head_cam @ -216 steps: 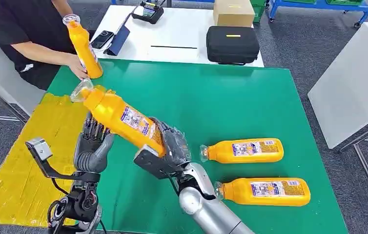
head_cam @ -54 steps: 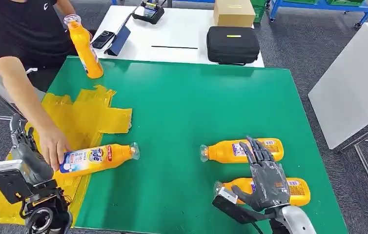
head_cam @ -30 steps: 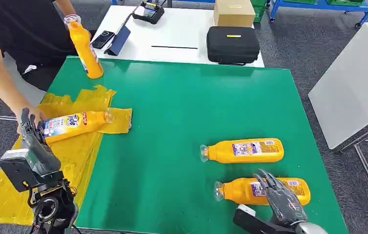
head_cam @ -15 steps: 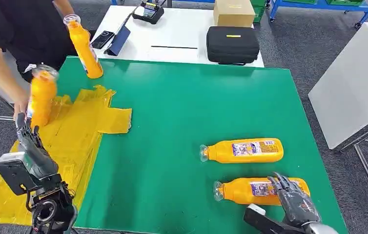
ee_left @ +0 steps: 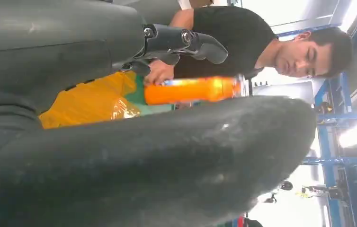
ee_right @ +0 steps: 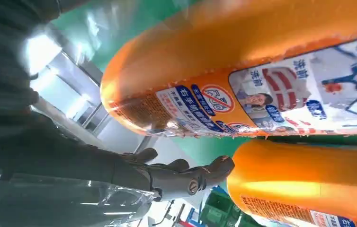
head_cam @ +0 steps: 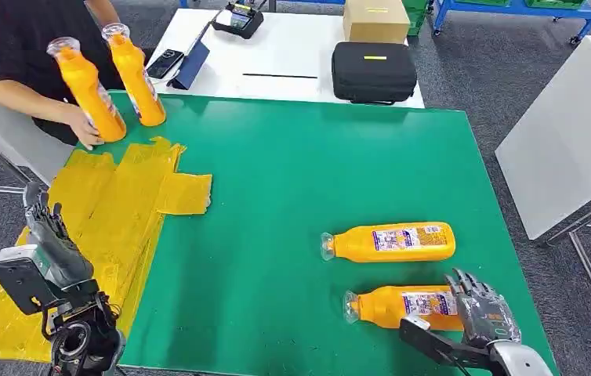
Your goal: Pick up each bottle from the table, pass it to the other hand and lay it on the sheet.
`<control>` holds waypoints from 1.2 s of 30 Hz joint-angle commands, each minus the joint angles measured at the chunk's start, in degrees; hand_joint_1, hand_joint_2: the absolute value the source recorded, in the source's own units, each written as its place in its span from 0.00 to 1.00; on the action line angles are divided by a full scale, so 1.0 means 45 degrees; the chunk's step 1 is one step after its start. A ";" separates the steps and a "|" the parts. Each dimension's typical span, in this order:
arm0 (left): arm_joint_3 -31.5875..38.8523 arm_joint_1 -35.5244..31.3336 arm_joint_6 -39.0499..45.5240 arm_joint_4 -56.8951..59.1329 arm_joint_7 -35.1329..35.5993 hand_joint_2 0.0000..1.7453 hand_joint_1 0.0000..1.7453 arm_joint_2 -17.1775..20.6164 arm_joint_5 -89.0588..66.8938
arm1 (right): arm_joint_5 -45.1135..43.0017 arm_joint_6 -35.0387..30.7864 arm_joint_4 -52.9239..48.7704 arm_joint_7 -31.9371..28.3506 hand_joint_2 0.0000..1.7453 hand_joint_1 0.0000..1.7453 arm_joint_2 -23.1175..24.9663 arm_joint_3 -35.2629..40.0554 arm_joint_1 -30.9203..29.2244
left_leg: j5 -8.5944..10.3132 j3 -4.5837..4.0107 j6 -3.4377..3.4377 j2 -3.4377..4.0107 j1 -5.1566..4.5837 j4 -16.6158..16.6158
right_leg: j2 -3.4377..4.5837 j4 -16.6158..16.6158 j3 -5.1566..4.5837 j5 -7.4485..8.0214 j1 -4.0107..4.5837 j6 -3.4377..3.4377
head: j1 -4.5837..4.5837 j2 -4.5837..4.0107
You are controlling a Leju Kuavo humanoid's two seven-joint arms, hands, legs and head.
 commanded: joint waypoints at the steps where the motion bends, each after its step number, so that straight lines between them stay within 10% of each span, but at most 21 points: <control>1: 0.0365 0.0059 0.0033 -0.0128 0.0022 0.00 0.00 -0.0109 0.0077 | 0.0314 -0.0063 0.1812 -0.0320 1.00 0.00 0.0653 -0.0184 -0.1039 | -0.0025 0.0079 -0.0021 0.0038 0.0000 -0.0018 | 0.0011 -0.0022 0.0072 -0.0015 0.0005 -0.0019 | 0.0000 0.0000; 15: 0.0506 -0.0063 -0.0162 -0.0045 0.0011 0.00 0.00 -0.0212 0.0203 | 0.0073 0.0300 0.2938 -0.0841 1.00 0.00 0.0812 -0.0185 -0.1338 | -0.0008 0.0035 -0.0014 0.0017 0.0009 -0.0014 | 0.0002 -0.0024 0.0039 0.0000 0.0012 -0.0013 | 0.0000 0.0000; 16: 0.0505 -0.0162 -0.0195 0.0054 0.0008 0.00 0.00 -0.0216 0.0199 | -0.0170 0.0597 0.3040 -0.0968 1.00 0.08 0.0680 -0.0103 -0.1198 | -0.0018 0.0069 -0.0020 0.0027 0.0004 -0.0022 | 0.0005 -0.0027 0.0068 -0.0009 0.0007 -0.0018 | 0.0000 0.0000; 17: 0.0505 -0.0232 -0.0200 0.0129 0.0007 0.00 0.00 -0.0210 0.0197 | -0.0475 0.0750 0.3094 -0.1072 1.00 0.98 0.0632 -0.0134 -0.1085 | -0.0011 0.0050 -0.0017 0.0015 0.0010 -0.0017 | -0.0003 -0.0028 0.0054 -0.0004 0.0013 -0.0015 | 0.0000 0.0000; 30: 0.0693 -0.0445 -0.0257 0.0240 0.0003 0.00 0.00 -0.0219 0.0267 | -0.1833 0.1357 0.3429 -0.1365 1.00 1.00 0.0865 0.0176 -0.1031 | -0.0011 0.0125 -0.0018 0.0007 0.0012 -0.0024 | -0.0028 -0.0034 0.0110 -0.0012 0.0017 -0.0022 | 0.0005 0.0000; 36: 0.0932 -0.0353 -0.0331 0.0153 -0.0064 0.00 0.00 -0.0246 0.0566 | -0.3861 0.1081 0.3684 -0.4138 1.00 1.00 0.1048 0.0478 -0.1768 | -0.0015 0.0140 -0.0014 0.0066 0.0019 -0.0019 | 0.0019 -0.0033 0.0113 -0.0002 0.0030 -0.0019 | 0.0005 0.0000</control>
